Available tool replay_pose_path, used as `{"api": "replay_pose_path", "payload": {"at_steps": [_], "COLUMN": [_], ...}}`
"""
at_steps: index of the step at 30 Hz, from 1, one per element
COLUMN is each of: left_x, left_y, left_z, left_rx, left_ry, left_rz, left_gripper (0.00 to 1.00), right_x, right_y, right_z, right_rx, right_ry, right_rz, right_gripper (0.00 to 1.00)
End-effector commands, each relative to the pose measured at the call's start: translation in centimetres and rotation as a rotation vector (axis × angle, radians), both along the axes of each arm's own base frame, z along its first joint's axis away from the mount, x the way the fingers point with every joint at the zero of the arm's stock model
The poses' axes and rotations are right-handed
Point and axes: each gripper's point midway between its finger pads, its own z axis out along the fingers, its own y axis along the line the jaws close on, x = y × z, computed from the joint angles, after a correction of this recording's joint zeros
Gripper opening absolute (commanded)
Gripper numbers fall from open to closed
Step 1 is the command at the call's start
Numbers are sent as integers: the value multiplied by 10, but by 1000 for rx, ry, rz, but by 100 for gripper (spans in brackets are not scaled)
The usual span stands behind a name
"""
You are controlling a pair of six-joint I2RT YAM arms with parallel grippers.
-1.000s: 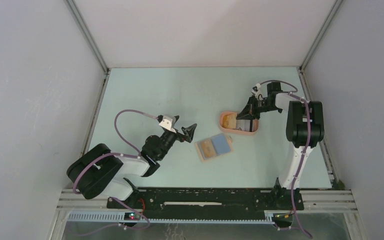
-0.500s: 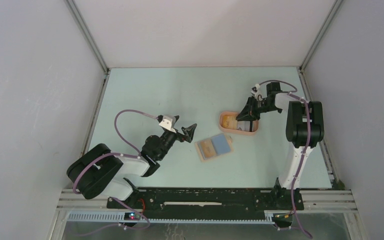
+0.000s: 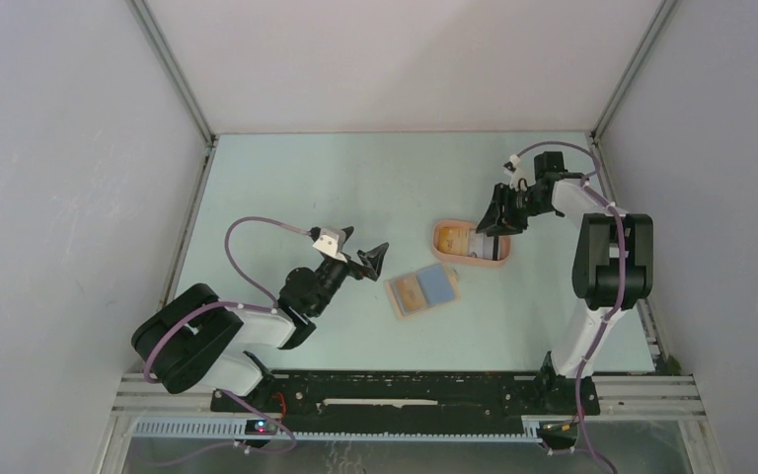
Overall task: Put the credit cards into the card holder
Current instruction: Pick up the credit card from the storage box.
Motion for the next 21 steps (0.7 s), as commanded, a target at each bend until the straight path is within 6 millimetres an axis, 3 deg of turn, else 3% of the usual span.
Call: {"api": "replay_pose_path", "payload": {"at_steps": [1, 6, 13, 21], "left_x": [-3, -2, -3, -3], "left_y": [1, 1, 2, 1], "left_z": [9, 10, 9, 10], "left_rx": [-20, -23, -23, -24], "left_ry": [-36, -38, -38, -39], "left_rz": [-4, -2, -2, -3], "left_gripper": [100, 100, 100, 100], "right_x": [-8, -8, -14, -11], "right_y": [-6, -7, 16, 29], "right_z": [-17, -33, -48, -31], "right_rx": [-71, -121, -113, 82], "right_ry": [35, 65, 101, 104], "right_rz": [15, 10, 56, 52], "right_gripper": [51, 52, 54, 54]}}
